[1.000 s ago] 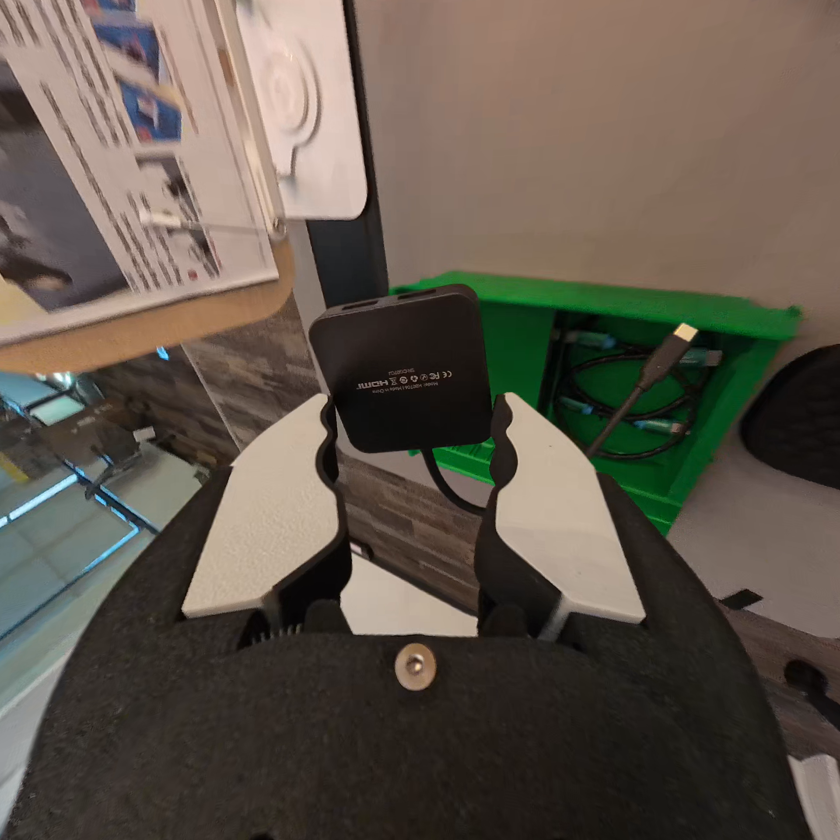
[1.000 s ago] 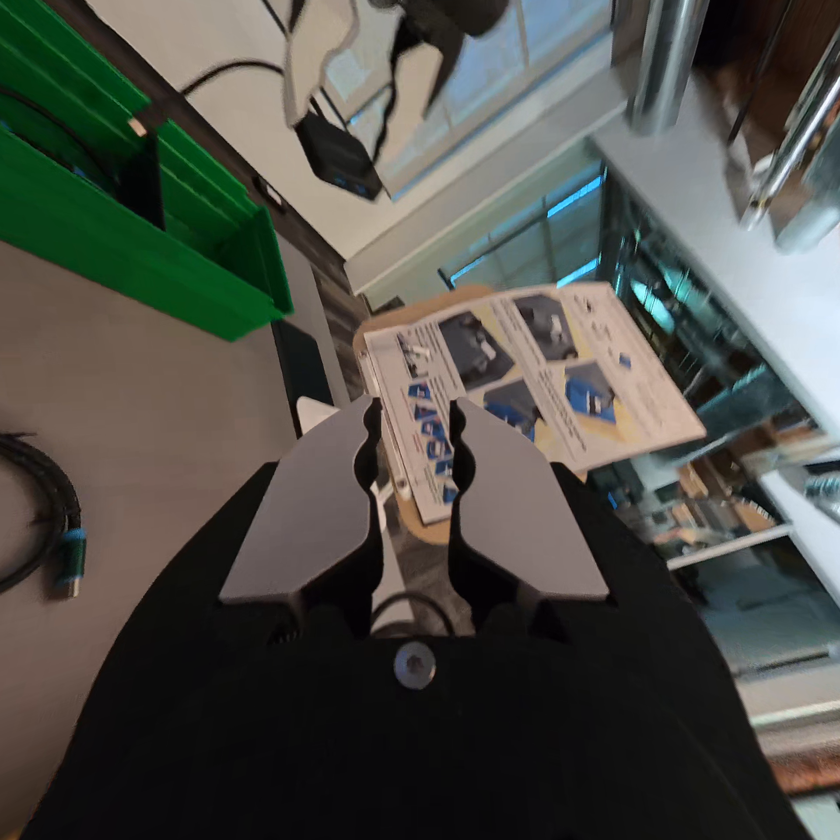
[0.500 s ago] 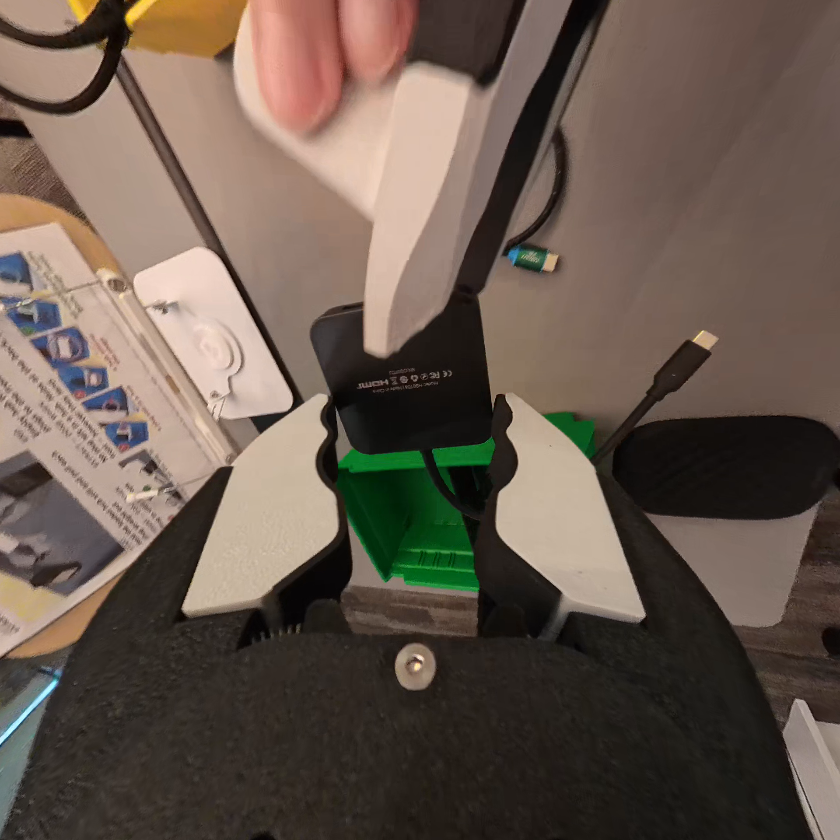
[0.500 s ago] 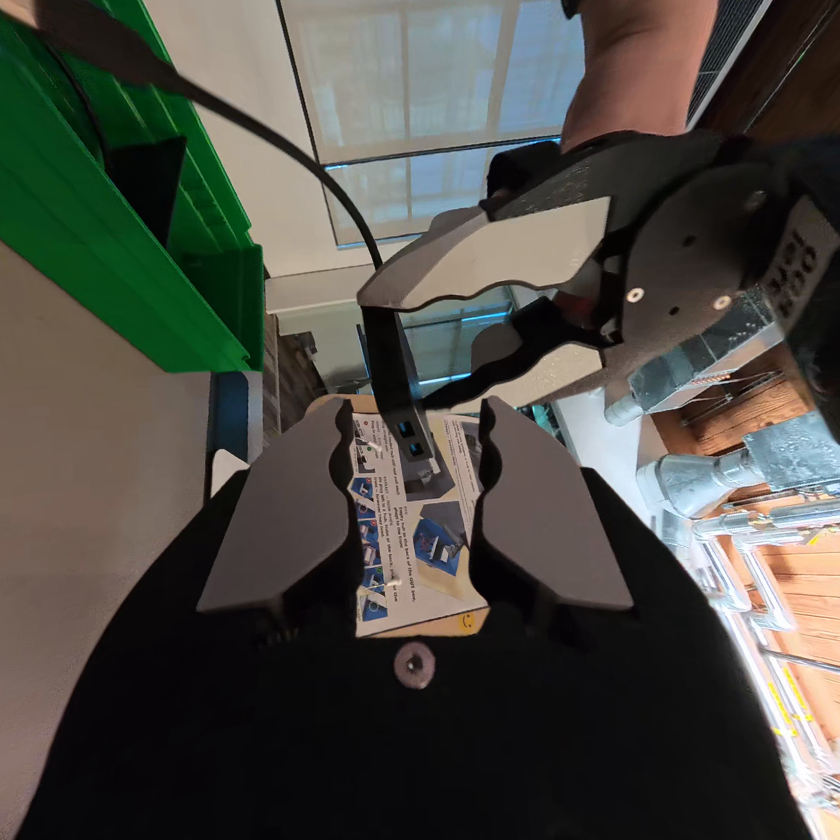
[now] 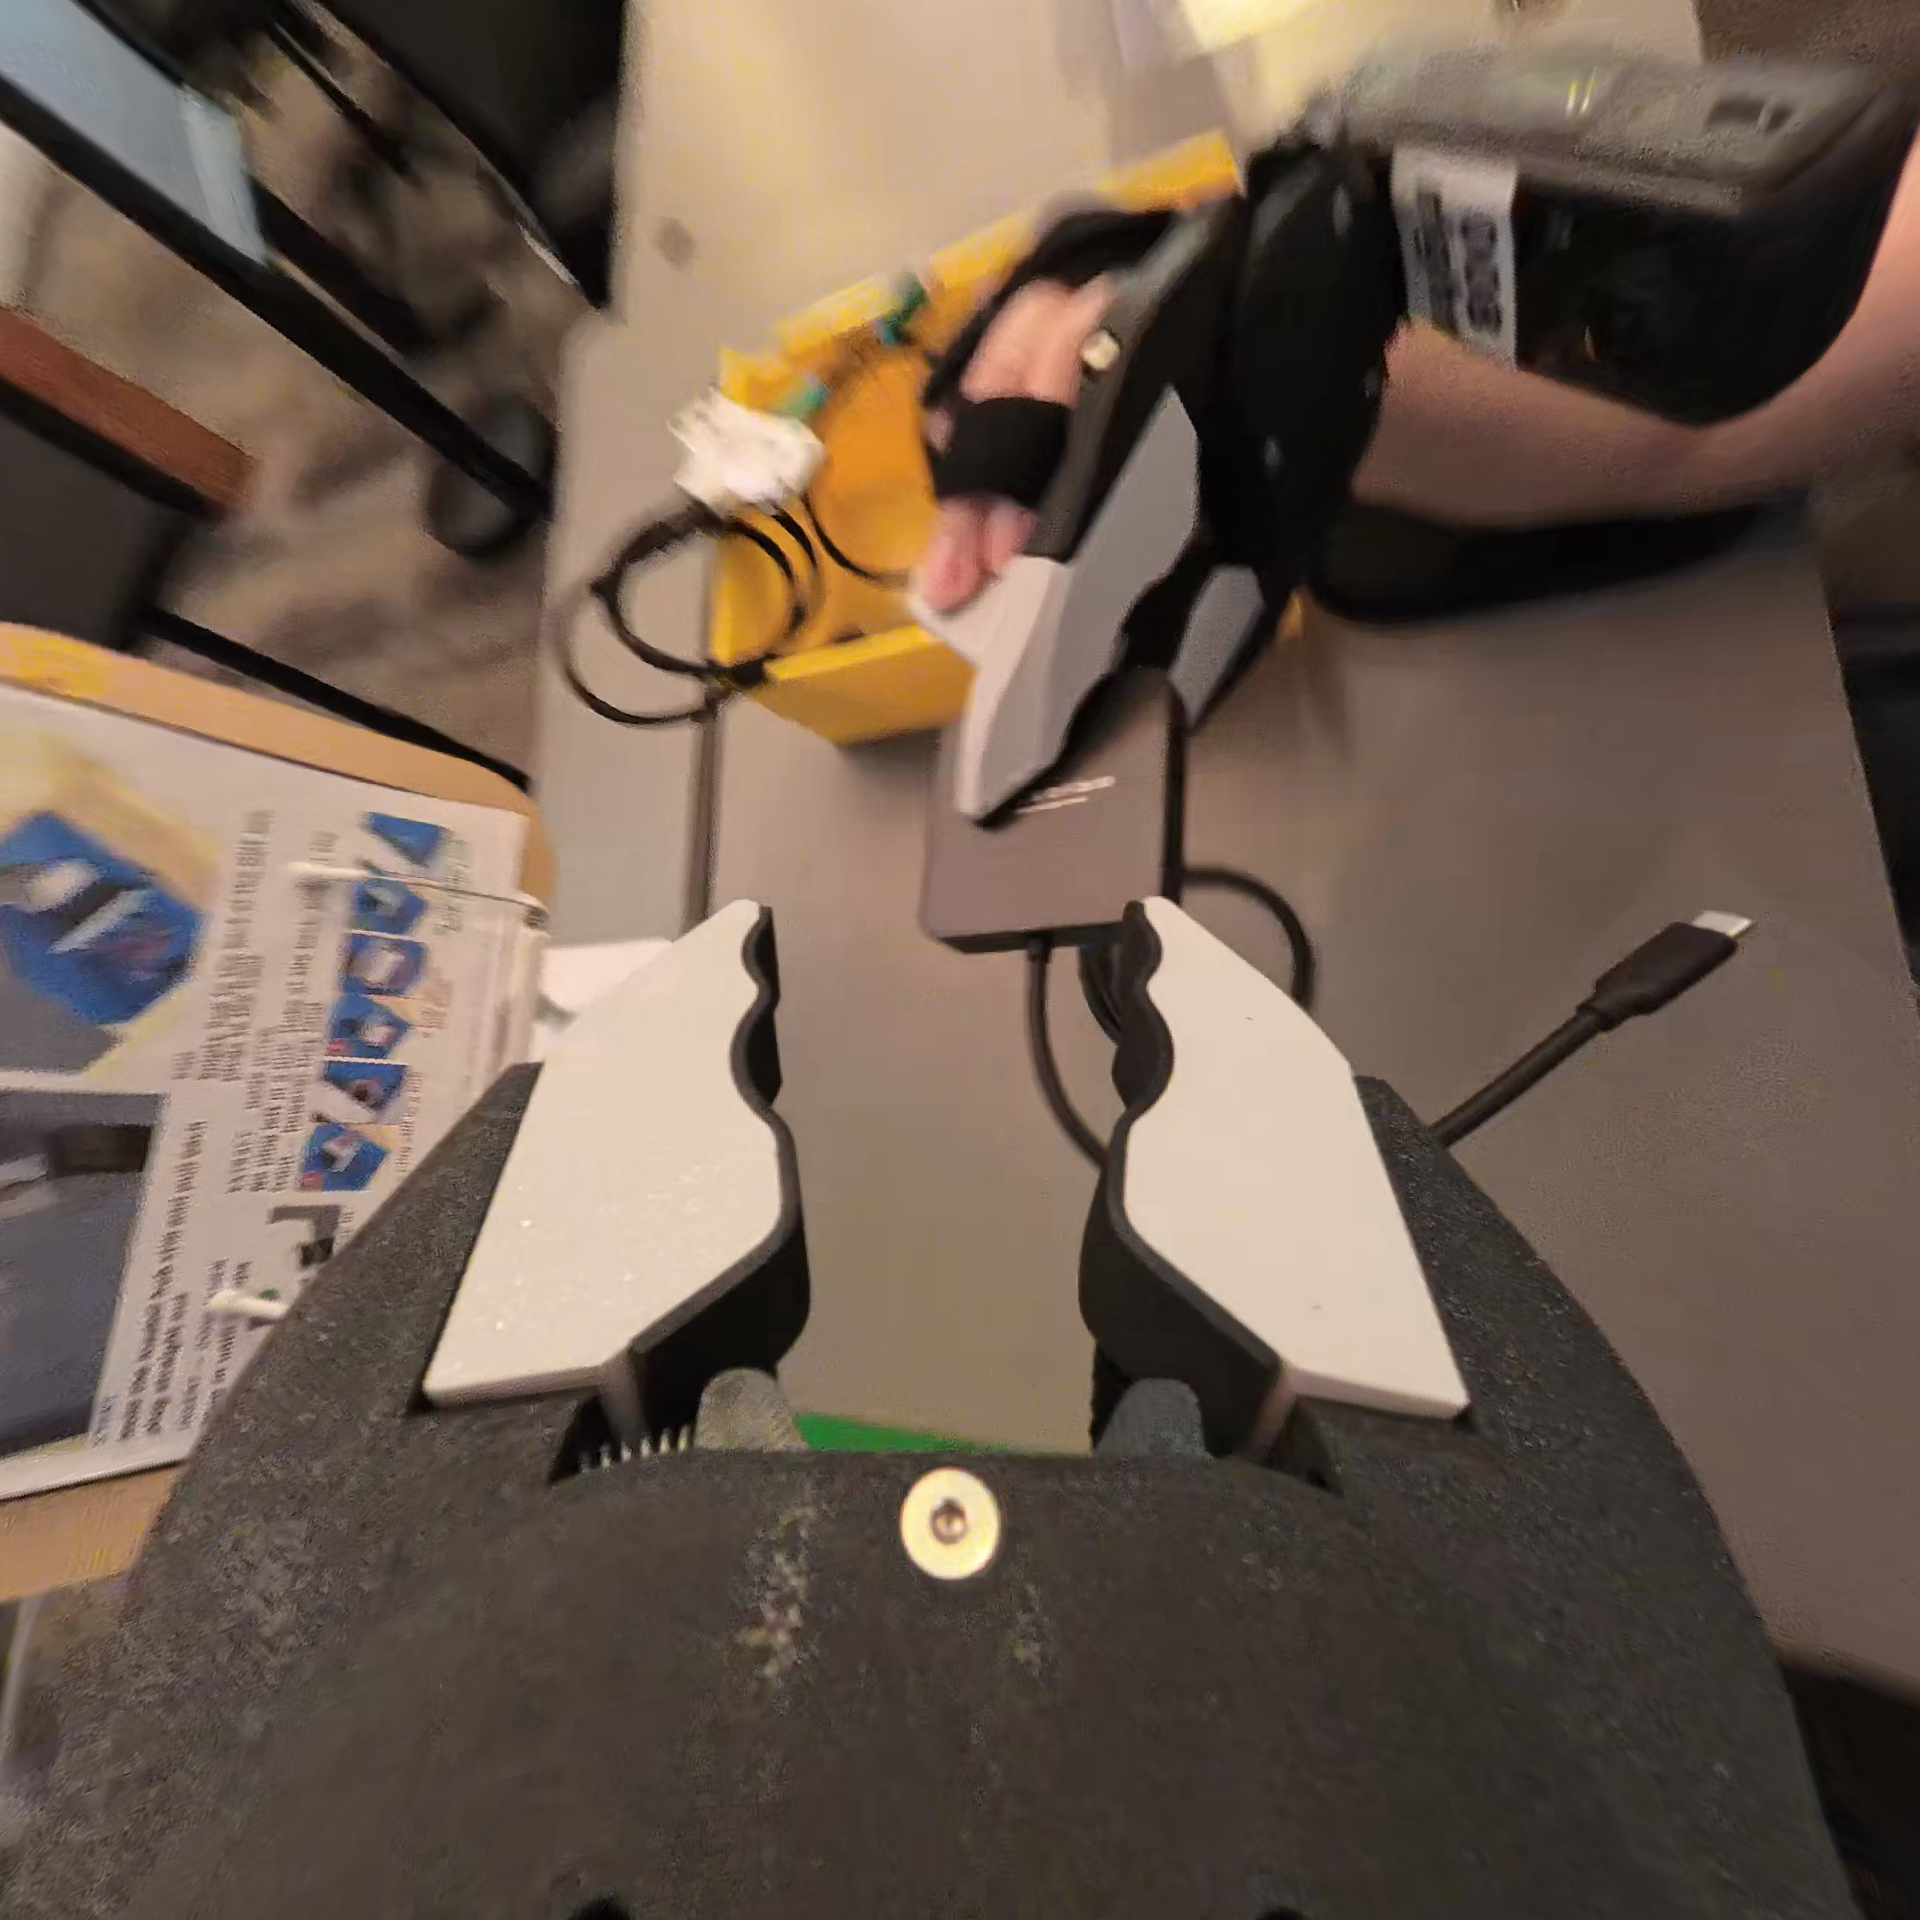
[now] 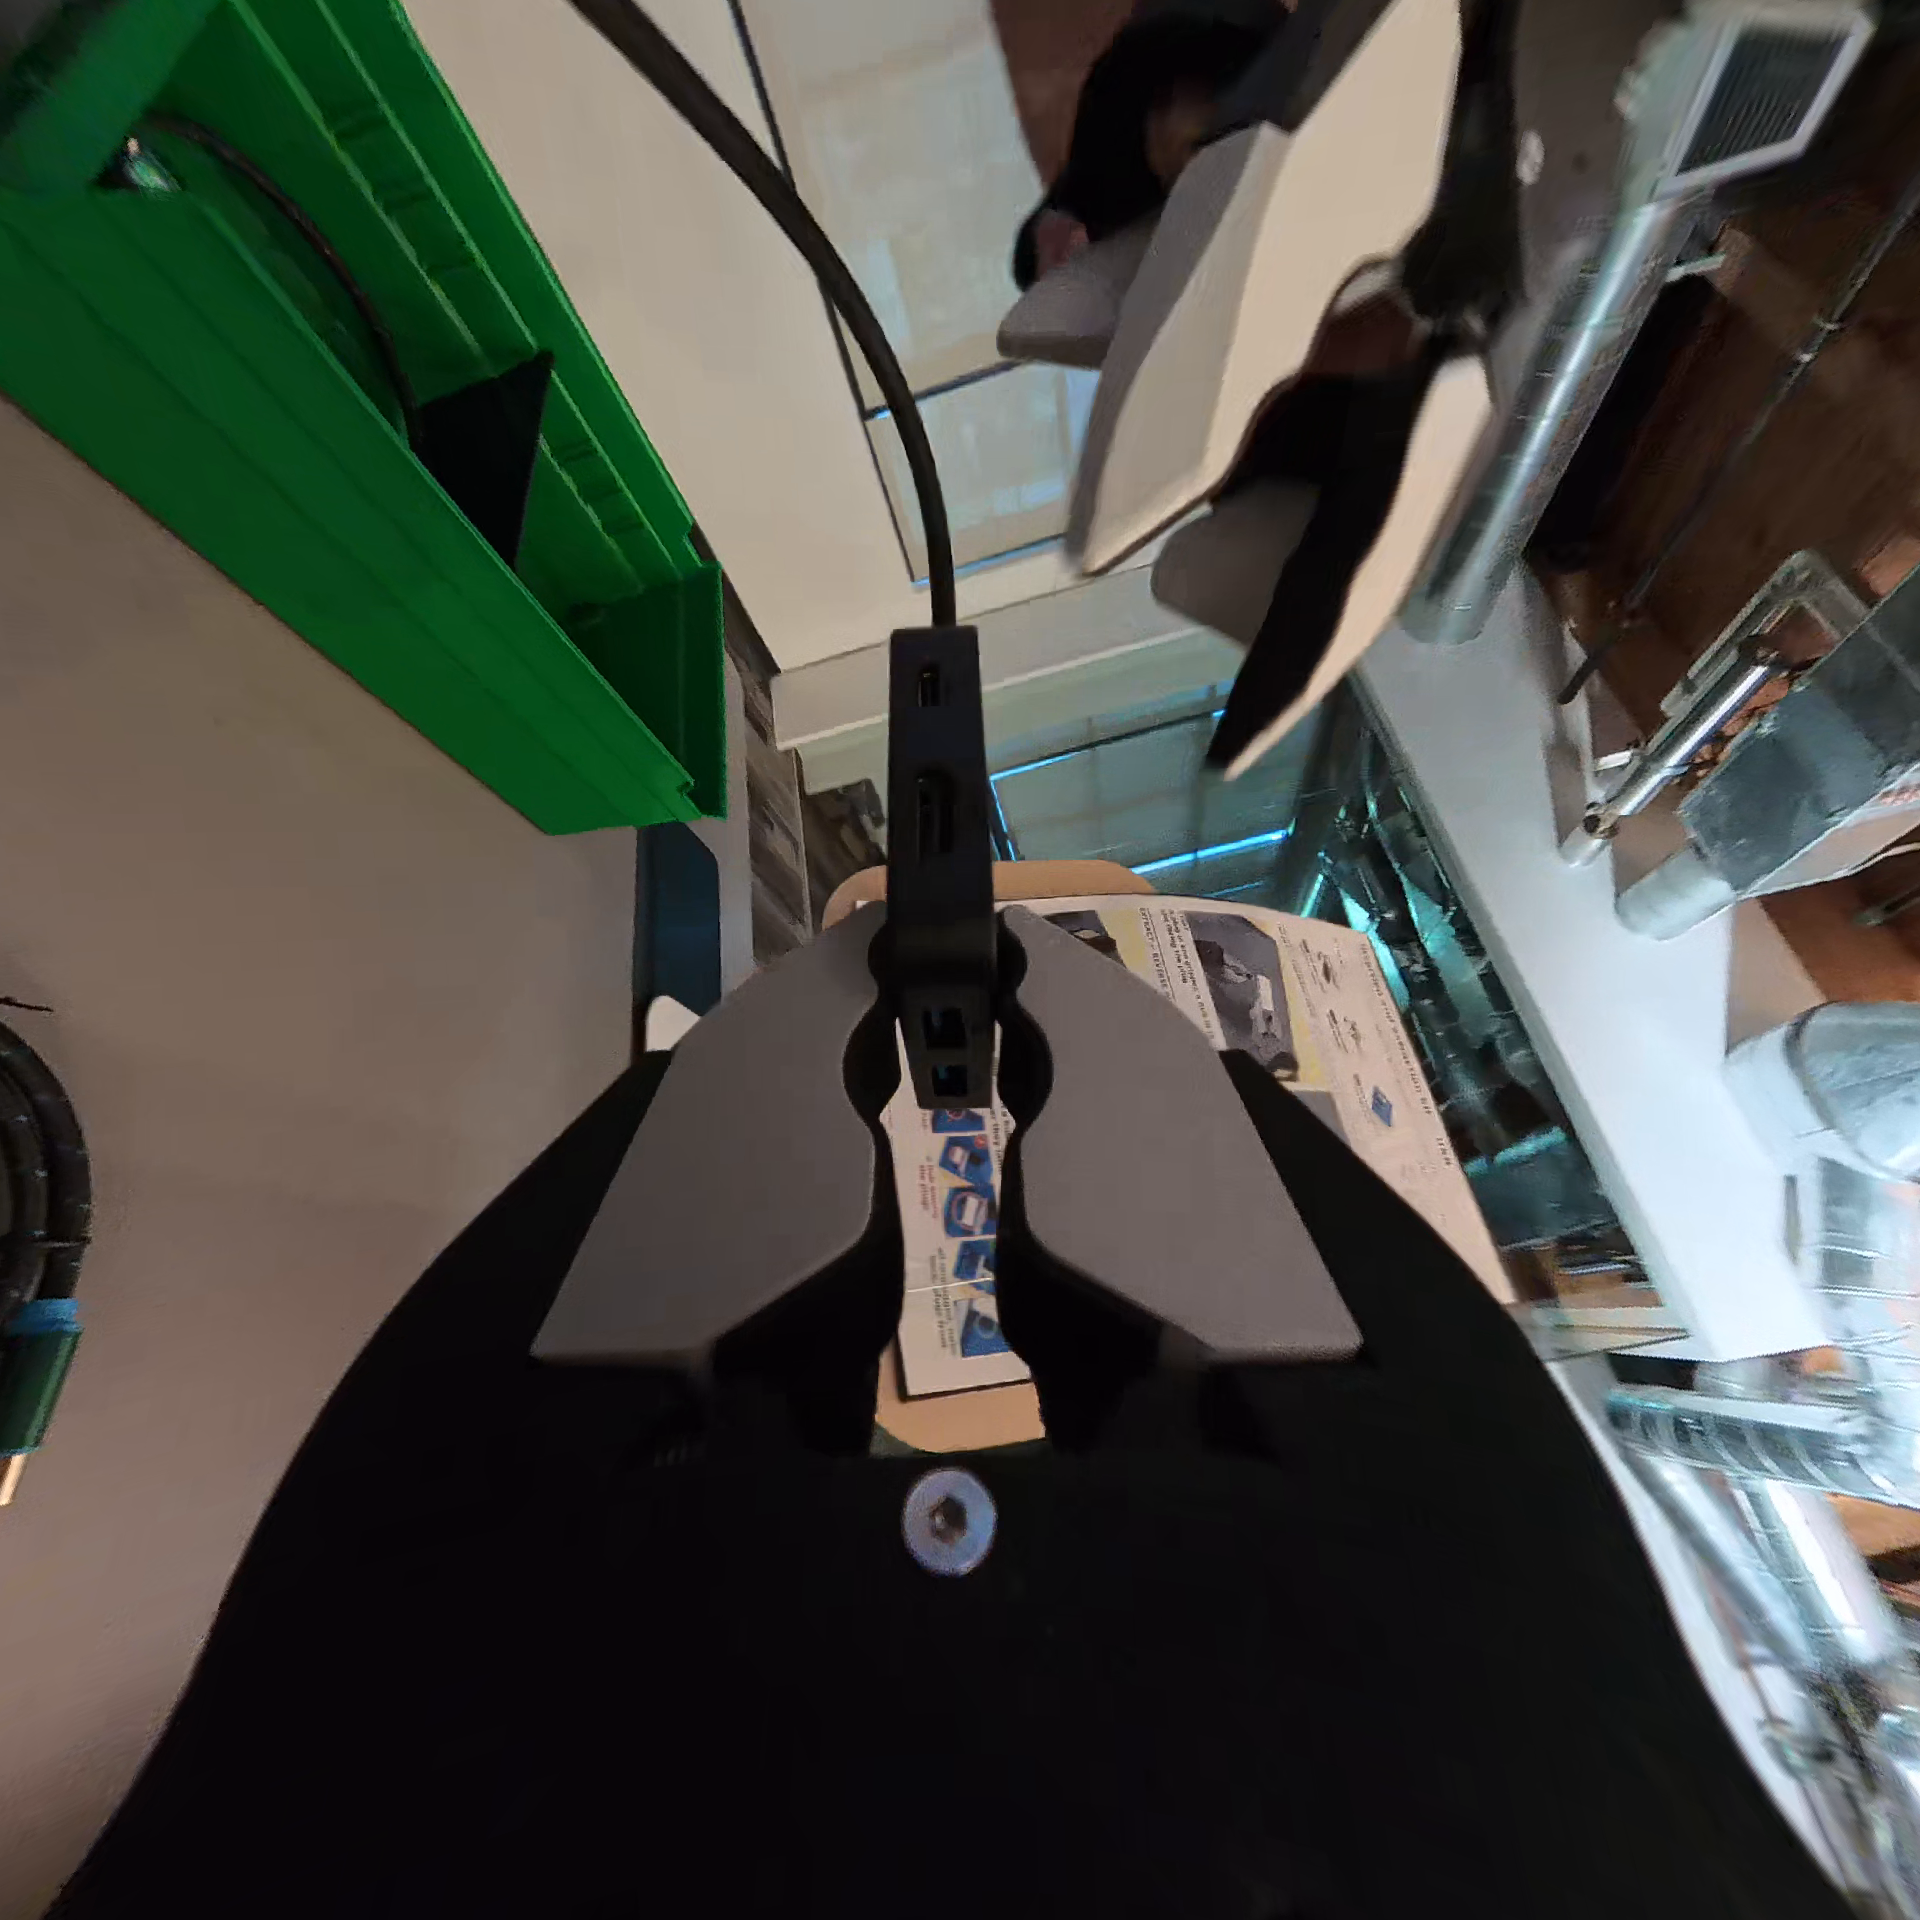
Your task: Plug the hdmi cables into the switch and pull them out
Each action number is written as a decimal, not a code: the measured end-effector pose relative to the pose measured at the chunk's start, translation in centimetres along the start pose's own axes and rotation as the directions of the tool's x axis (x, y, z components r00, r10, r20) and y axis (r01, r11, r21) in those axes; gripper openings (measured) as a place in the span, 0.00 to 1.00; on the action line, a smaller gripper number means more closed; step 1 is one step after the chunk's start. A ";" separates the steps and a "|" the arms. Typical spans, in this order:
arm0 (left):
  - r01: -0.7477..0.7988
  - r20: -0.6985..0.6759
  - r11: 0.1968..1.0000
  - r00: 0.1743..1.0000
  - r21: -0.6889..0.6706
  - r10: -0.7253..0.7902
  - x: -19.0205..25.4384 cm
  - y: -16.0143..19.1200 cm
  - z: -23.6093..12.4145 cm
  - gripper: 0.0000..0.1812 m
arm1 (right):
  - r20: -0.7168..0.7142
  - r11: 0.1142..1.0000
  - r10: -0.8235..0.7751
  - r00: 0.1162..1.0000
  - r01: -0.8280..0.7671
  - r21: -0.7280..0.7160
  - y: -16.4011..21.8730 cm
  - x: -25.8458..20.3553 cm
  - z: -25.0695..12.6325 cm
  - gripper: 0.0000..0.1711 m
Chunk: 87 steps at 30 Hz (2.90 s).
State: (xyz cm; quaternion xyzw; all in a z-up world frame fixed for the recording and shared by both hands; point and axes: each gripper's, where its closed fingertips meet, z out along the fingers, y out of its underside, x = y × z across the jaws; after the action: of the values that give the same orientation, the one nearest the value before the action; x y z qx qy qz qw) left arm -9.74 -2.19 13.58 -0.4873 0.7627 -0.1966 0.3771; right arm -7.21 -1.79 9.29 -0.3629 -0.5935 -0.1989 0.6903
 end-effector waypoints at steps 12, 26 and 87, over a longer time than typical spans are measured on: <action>-0.138 0.318 0.895 0.948 0.425 -0.005 0.9 1.8 -0.4 0.25 | 0.124 0.930 0.276 0.953 -0.297 0.216 -2.7 1.0 -1.5 0.09; -0.434 0.413 0.825 0.868 0.362 0.276 5.0 0.5 4.5 0.08 | 0.261 0.915 0.335 0.905 -0.378 0.138 -1.6 -2.0 0.1 0.13; -0.383 0.687 0.902 0.711 0.199 0.151 -1.0 7.3 -8.0 0.08 | 0.656 0.718 0.696 0.294 -0.305 -0.625 0.1 -25.0 4.2 0.16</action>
State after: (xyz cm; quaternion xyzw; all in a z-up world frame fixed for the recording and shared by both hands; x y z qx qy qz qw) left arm -19.99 1.41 14.14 -0.3379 0.6006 -0.0791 0.7203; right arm -15.38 -2.50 -14.66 -0.7076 -0.6533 0.1320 0.2347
